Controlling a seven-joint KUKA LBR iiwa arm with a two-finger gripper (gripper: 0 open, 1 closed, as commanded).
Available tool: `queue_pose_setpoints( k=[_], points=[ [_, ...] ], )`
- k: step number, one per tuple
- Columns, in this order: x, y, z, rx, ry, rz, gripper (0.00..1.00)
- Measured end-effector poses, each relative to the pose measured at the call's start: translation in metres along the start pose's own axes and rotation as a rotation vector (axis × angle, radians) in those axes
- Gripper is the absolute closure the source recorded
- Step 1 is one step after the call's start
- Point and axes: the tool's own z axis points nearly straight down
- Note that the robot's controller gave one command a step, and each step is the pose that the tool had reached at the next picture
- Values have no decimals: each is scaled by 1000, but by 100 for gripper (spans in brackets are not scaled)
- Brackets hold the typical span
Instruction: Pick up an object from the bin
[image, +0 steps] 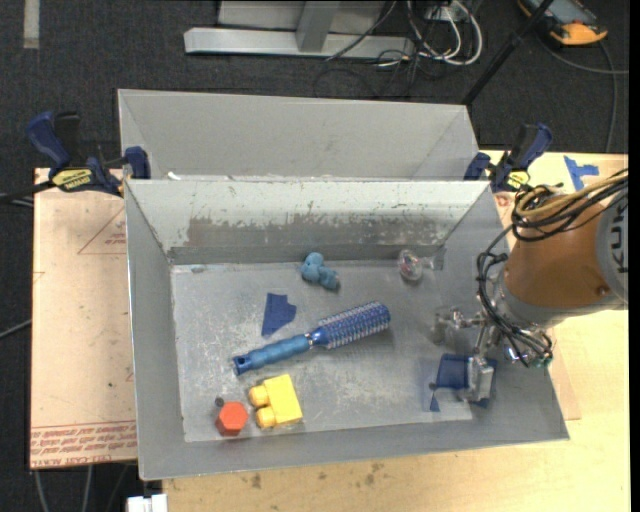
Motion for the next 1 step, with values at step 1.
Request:
queue_pose_setpoints(
  k=[1],
  points=[
    [0,1,0,-2,0,1,100]
  ],
)
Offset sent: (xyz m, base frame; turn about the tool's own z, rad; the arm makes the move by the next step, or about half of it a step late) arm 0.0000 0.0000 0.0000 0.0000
